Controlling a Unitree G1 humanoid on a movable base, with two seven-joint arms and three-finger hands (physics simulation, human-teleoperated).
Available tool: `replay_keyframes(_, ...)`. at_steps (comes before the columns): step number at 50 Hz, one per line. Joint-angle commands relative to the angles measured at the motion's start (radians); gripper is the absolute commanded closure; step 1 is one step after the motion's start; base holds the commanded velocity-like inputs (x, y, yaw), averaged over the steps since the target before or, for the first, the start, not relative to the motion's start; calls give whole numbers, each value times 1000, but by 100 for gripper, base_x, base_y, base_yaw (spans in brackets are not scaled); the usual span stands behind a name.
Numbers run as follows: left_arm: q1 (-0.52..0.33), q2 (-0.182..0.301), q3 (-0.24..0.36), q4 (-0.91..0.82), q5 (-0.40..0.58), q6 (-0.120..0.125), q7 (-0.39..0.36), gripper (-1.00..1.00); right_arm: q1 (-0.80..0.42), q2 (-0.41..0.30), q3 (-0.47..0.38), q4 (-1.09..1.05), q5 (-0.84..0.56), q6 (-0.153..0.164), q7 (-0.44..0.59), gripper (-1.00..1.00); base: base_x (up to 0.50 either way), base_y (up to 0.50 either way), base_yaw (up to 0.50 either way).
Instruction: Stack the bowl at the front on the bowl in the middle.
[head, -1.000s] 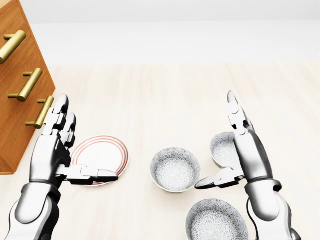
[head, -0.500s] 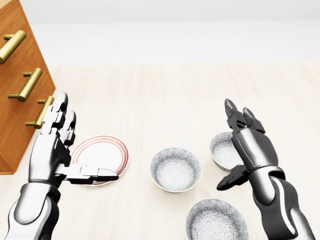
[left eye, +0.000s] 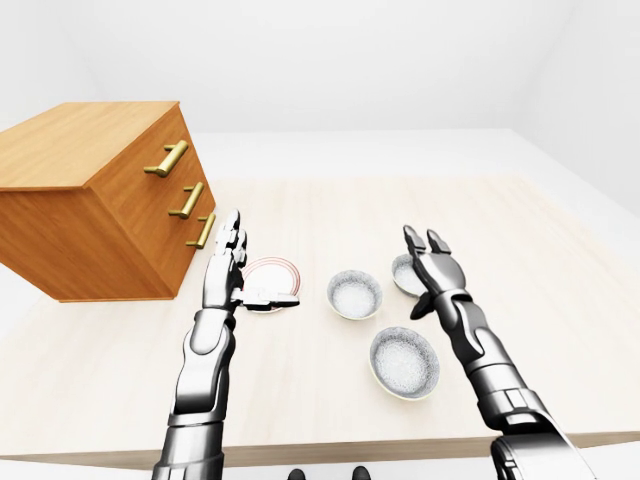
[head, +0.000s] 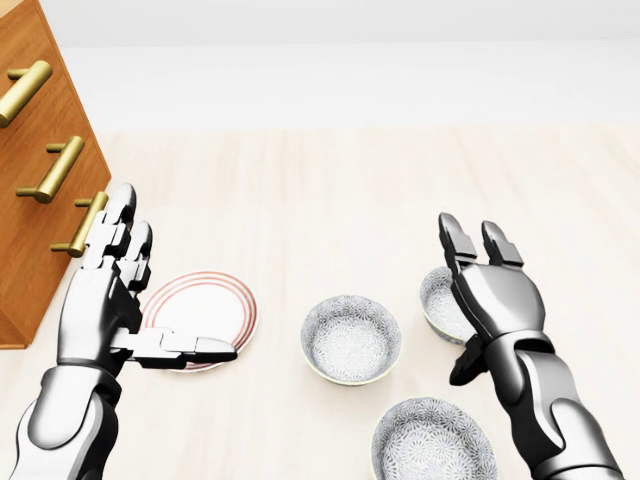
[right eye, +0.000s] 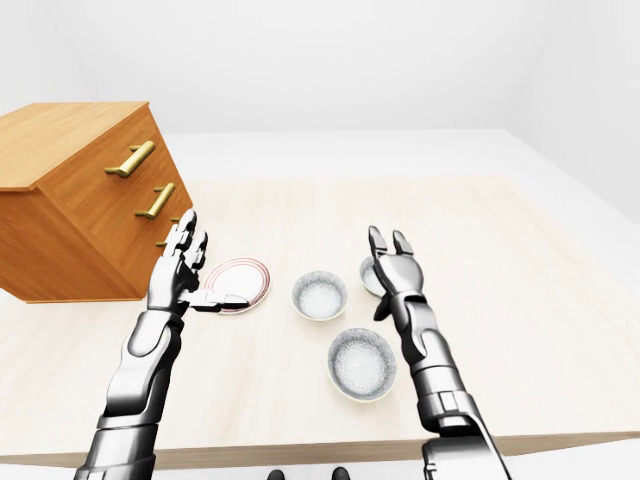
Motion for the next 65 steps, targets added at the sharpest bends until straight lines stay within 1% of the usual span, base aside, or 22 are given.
replay_keyframes(1, -1, 0, 0, 5, 1, 0, -1, -100, -43, 4, 30, 137, -83, 0, -82, -100, 0, 0, 0)
replay_keyframes(9, -4, 0, -1, 14, 2, 0, 0, -100, -72, 3, 50, 230, -115, 0, -141, -100, 0, 0, 0)
replay_keyframes(21, -9, 2, -1, 13, 3, 0, 0, -100, -82, -14, 70, 328, -171, 0, -212, -100, 0, 0, 0)
replay_keyframes(26, -11, 3, 0, 0, 4, 0, 0, -100, -129, -1, 84, 408, -189, 0, -244, -100, 0, 0, 0)
replay_keyframes(40, -5, 1, 0, -3, 6, 0, 1, -100, -180, -12, 117, 566, -231, 0, -356, -100, 0, 0, 0)
replay_keyframes(41, -5, 1, 1, -2, 6, 0, 1, -100, -179, -11, 117, 567, -232, 0, -358, -88, 0, 0, 0)
replay_keyframes(42, -4, 1, 1, 0, 5, 0, 1, -100, -179, -11, 118, 568, -233, 0, -359, -51, 0, 0, 0)
replay_keyframes(43, -5, 3, 3, 3, 4, 0, -1, -100, -179, -9, 118, 569, -233, 0, -360, -22, 0, 0, 0)
replay_keyframes(44, -4, 2, 2, 8, 4, 0, 0, -100, -179, -8, 119, 573, -234, 0, -363, 22, 0, 0, 0)
replay_keyframes(45, -5, 1, 1, 9, 5, 0, 0, -100, -179, -8, 120, 577, -234, 0, -365, 26, 0, 0, 0)
replay_keyframes(48, -4, 0, -1, 6, 6, 0, 1, -100, -178, -12, 119, 580, -234, 0, -369, 68, 0, 0, 0)
replay_keyframes(50, -4, 1, 1, 7, 5, 0, 2, -100, -180, -11, 119, 581, -234, 0, -369, 84, 0, 0, 0)
replay_keyframes(52, -4, 2, 2, 7, 4, 0, 1, -100, -180, -11, 120, 586, -235, 0, -373, 83, 0, 0, 0)
replay_keyframes(53, -6, 4, 4, 7, 4, 0, 0, -100, -184, -9, 124, 603, -239, 0, -385, 86, 0, 0, 0)
replay_keyframes(55, -6, 3, 3, 6, 4, 0, 2, -100, -186, -10, 126, 618, -243, 0, -397, 100, 0, 0, 0)
replay_keyframes(60, -5, 4, 6, 8, 1, 0, 2, -100, -193, -15, 126, 643, -242, 0, -413, 100, 0, 0, 0)
replay_keyframes(65, -3, 6, 7, 7, -1, 0, 2, -100, -201, -24, 117, 626, -226, 0, -397, 100, 0, 0, 0)
